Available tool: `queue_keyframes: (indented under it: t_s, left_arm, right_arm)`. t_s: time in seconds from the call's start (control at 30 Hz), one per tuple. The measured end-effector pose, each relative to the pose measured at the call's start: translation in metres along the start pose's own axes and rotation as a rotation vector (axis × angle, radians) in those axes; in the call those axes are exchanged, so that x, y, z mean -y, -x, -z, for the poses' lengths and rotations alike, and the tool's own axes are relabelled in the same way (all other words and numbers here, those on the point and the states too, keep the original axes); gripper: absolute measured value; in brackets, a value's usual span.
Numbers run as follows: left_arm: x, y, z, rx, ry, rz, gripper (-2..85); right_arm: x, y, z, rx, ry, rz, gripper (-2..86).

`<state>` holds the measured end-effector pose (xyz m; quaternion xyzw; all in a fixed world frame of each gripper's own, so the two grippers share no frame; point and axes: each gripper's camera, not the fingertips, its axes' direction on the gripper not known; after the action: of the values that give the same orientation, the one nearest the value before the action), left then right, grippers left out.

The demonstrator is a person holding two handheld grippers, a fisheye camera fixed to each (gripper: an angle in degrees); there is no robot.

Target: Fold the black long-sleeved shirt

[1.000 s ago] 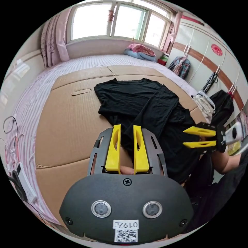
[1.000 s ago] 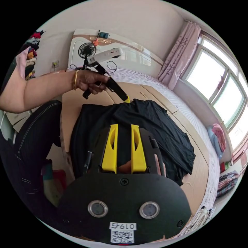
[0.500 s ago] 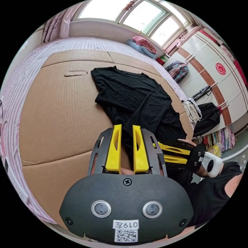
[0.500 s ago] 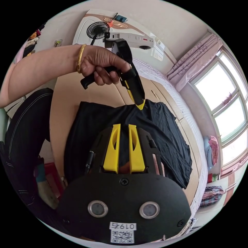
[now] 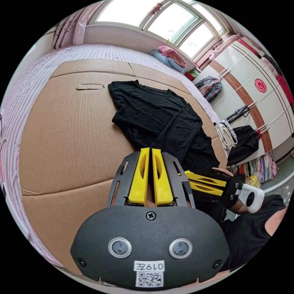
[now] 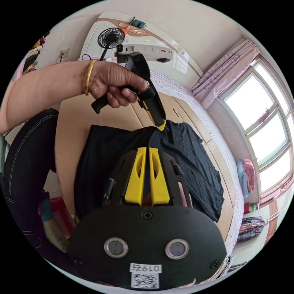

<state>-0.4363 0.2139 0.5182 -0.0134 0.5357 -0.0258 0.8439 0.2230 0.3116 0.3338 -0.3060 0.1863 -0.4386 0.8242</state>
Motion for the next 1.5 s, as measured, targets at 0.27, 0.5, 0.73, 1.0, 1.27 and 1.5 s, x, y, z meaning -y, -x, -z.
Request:
queue_keyframes:
  t_s: [0.27, 0.5, 0.73, 1.0, 1.27, 1.5]
  left_arm:
    - [-0.011, 0.013, 0.007, 0.034, -0.030, 0.008, 1.3]
    - [-0.012, 0.022, -0.001, 0.059, -0.022, 0.019, 1.2]
    - [-0.007, 0.023, -0.011, 0.075, -0.008, 0.027, 1.1]
    - [0.004, 0.015, -0.026, 0.093, 0.008, 0.016, 0.9]
    - [0.021, -0.009, -0.042, 0.164, 0.035, -0.034, 1.4]
    - [0.039, -0.030, -0.053, 0.226, 0.065, -0.064, 2.6]
  right_arm:
    - [-0.002, 0.000, -0.028, -0.010, -0.021, 0.006, -0.6]
    - [-0.005, 0.000, -0.050, -0.019, -0.010, 0.025, -0.6]
    - [-0.005, -0.010, -0.067, -0.017, -0.005, 0.032, -0.6]
    - [-0.004, -0.023, -0.081, -0.001, 0.004, 0.031, -0.5]
    - [-0.001, -0.029, -0.091, -0.011, 0.036, 0.076, 3.0]
    - [0.000, -0.033, -0.086, -0.045, 0.040, 0.119, 4.7]
